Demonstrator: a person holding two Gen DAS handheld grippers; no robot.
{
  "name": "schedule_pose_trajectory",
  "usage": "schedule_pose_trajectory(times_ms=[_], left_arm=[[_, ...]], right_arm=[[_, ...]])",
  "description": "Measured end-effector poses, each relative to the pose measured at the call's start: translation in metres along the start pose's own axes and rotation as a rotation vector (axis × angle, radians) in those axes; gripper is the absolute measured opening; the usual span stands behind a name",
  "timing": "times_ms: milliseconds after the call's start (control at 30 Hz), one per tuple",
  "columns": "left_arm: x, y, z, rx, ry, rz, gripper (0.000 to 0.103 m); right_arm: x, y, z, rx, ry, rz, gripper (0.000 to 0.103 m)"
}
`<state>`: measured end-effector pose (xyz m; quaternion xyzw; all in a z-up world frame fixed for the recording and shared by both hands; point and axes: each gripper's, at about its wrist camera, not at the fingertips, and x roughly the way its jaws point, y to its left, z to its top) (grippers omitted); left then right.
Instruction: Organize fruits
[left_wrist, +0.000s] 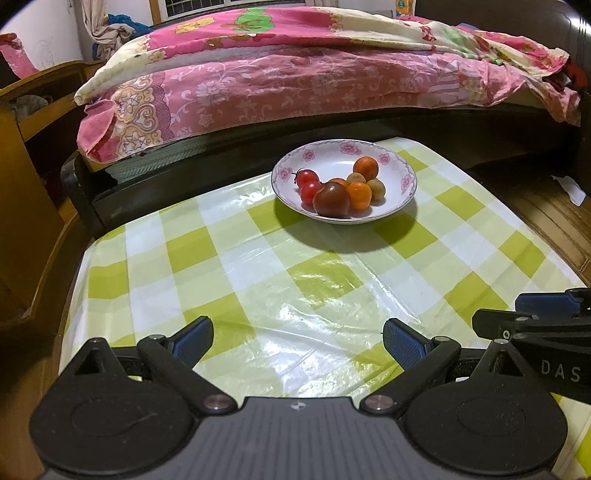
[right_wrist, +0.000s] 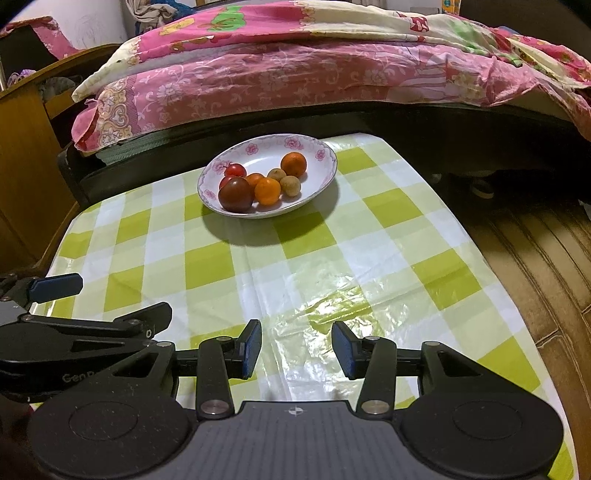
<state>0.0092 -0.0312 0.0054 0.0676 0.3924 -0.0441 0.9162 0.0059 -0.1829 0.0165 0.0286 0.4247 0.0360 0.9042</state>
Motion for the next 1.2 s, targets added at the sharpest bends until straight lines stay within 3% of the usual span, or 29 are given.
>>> schedule_pose_trajectory(times_ms=[1200], left_arm=[[-0.0037,-0.0042,-0.0078,0.028,0.001,0.028,0.103]], right_arm=[[-0.0019,0.0029,-0.0064,-0.011,0.007,-0.003,0.04]])
